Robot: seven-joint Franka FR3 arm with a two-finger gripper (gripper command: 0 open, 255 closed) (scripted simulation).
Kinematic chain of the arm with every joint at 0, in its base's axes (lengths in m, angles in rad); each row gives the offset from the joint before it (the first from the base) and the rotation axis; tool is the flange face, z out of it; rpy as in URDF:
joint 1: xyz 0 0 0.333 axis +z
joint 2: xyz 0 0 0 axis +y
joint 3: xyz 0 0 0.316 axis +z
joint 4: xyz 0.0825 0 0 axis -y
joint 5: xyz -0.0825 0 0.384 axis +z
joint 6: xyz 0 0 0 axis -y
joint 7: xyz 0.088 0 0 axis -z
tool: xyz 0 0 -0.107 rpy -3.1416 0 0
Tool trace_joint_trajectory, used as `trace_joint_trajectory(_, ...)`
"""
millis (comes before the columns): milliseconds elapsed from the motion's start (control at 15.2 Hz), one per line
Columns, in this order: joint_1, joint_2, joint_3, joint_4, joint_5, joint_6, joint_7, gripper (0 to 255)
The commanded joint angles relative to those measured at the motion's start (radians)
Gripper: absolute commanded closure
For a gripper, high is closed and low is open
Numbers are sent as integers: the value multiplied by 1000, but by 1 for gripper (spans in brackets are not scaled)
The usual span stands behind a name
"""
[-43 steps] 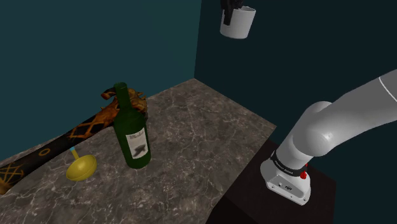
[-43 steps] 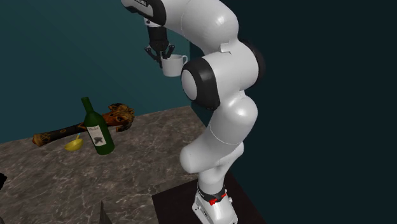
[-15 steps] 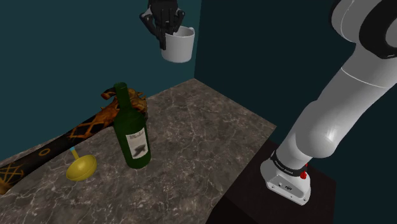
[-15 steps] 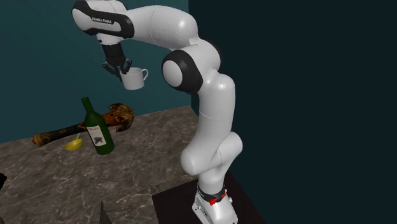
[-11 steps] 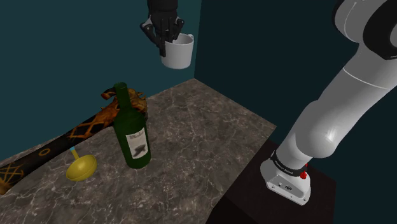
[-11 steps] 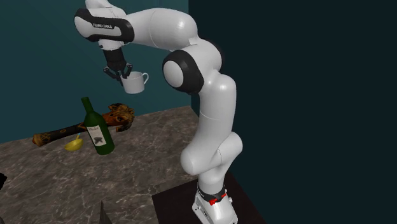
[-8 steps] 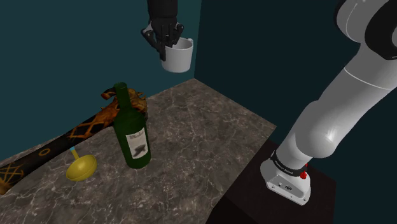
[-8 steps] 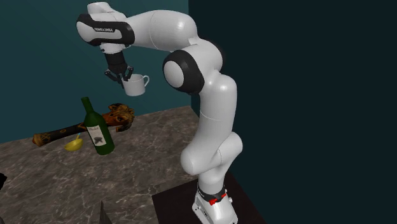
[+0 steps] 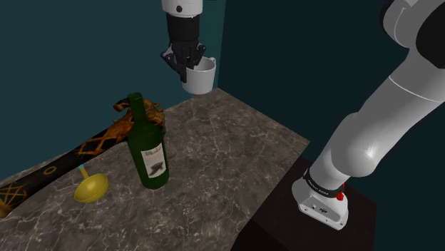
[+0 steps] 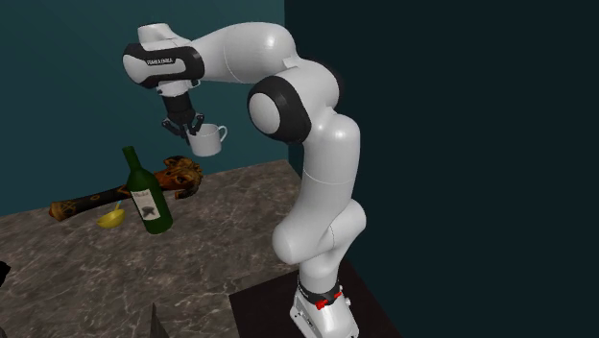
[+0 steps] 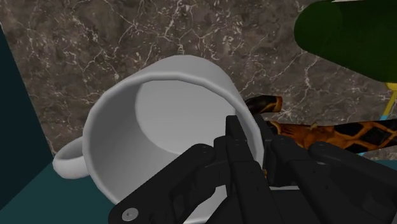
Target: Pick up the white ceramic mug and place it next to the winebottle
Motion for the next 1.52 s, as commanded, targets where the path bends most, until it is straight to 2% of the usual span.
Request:
trace_joint_trajectory(0, 0, -2, 0, -30, 1, 28, 1, 255)
trace_joint_trajectory(1452, 3, 26, 7, -297, -15, 321, 28, 255)
